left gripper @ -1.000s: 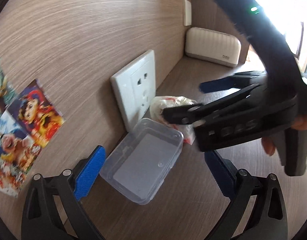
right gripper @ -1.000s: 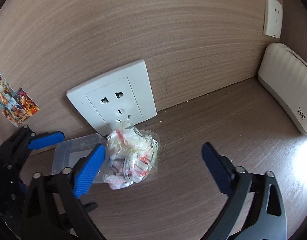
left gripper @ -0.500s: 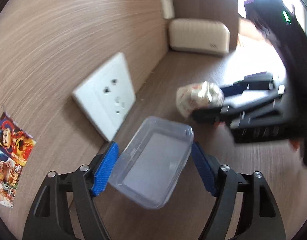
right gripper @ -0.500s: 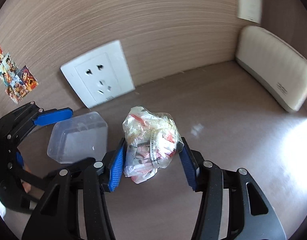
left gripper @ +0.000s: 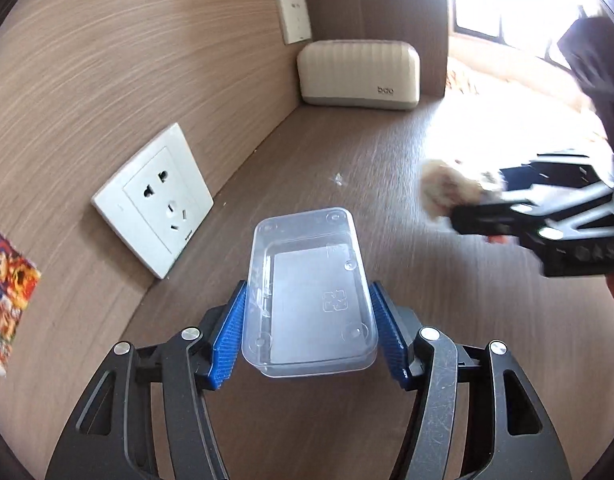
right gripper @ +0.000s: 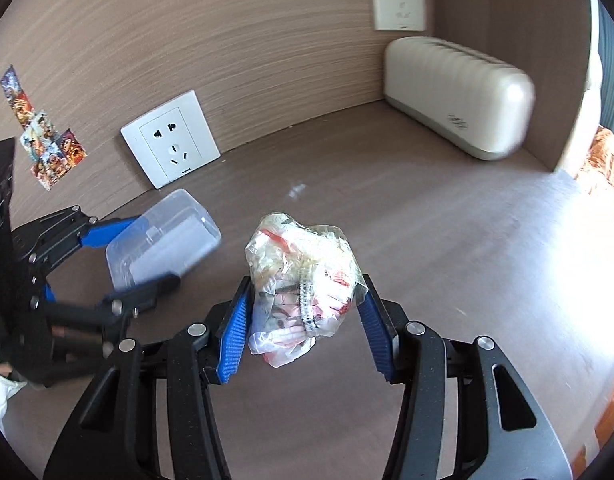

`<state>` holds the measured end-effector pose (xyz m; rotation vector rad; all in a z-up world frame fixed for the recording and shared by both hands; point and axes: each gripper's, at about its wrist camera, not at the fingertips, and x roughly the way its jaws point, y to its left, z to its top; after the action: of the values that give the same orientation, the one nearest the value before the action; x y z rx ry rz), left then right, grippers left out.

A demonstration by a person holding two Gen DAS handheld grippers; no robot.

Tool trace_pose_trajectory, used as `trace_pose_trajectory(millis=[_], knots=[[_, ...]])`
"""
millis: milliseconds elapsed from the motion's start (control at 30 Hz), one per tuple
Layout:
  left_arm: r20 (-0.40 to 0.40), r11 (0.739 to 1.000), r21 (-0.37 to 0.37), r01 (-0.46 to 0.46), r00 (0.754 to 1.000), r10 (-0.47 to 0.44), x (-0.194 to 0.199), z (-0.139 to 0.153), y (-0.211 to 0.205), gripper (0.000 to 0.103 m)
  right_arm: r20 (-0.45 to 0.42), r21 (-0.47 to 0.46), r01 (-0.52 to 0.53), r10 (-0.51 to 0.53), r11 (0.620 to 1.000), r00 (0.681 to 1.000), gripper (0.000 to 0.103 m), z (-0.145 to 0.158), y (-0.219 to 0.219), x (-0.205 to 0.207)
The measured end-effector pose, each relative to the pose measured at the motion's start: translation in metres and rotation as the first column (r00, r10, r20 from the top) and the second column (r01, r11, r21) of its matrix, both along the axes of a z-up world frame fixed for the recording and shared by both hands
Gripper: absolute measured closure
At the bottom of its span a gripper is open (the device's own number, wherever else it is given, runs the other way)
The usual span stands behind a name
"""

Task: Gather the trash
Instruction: 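Carry the clear container and wrapper bag with both grippers over the white bin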

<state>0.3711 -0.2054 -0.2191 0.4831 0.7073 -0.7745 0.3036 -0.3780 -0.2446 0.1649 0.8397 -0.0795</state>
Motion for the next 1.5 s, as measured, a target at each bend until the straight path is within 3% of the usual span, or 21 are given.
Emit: trace_pose_trajectory(millis=[100, 233, 467, 667, 800, 1033, 1167, 1300, 1500], knots=[[-0.060, 0.999, -0.043, -0.032, 0.998, 0.029, 0.000, 0.003, -0.005, 0.044, 0.014, -0.010, 0.012, -0.012, 1.000, 1.000, 0.050, 0.005, -0.011, -0.014], [-0.061, 0.996, -0.087, -0.024, 0.998, 0.019, -0.022, 0.020, -0.013, 0.044, 0.045, -0.030, 0.034, -0.032, 0.999, 0.998, 0.050, 0.015, -0.019, -0.044], [-0.087, 0.981, -0.147, 0.127, 0.986, -0.140, -0.095, 0.042, -0.055, 0.044, 0.014, -0.003, 0.090, -0.090, 0.996, 0.996, 0.050, 0.020, -0.055, -0.114], [-0.117, 0.936, -0.128, 0.328, 0.932, -0.343, -0.166, 0.034, -0.118, 0.044, -0.033, 0.013, 0.105, -0.105, 0.994, 0.994, 0.050, 0.019, -0.101, -0.191], [-0.153, 0.894, -0.112, 0.434, 0.881, -0.447, -0.221, 0.021, -0.163, 0.044, -0.084, 0.017, 0.146, -0.144, 0.989, 0.986, 0.050, 0.006, -0.139, -0.250], [-0.254, 0.808, -0.106, 0.580, 0.769, -0.586, -0.312, -0.031, -0.242, 0.044, -0.209, 0.024, 0.181, -0.172, 0.983, 0.963, 0.050, -0.042, -0.202, -0.339], [-0.286, 0.728, -0.051, 0.683, 0.689, -0.666, -0.355, -0.088, -0.290, 0.044, -0.270, 0.026, 0.142, -0.130, 0.989, 0.954, 0.050, -0.088, -0.235, -0.370], [-0.333, 0.690, -0.002, 0.724, 0.650, -0.683, -0.373, -0.151, -0.324, 0.044, -0.317, 0.050, 0.103, -0.082, 0.993, 0.945, 0.050, -0.149, -0.266, -0.390], [-0.392, 0.660, 0.043, 0.750, 0.621, -0.679, -0.386, -0.241, -0.352, 0.044, -0.354, 0.077, 0.029, 0.001, 0.997, 0.935, 0.050, -0.245, -0.283, -0.398]])
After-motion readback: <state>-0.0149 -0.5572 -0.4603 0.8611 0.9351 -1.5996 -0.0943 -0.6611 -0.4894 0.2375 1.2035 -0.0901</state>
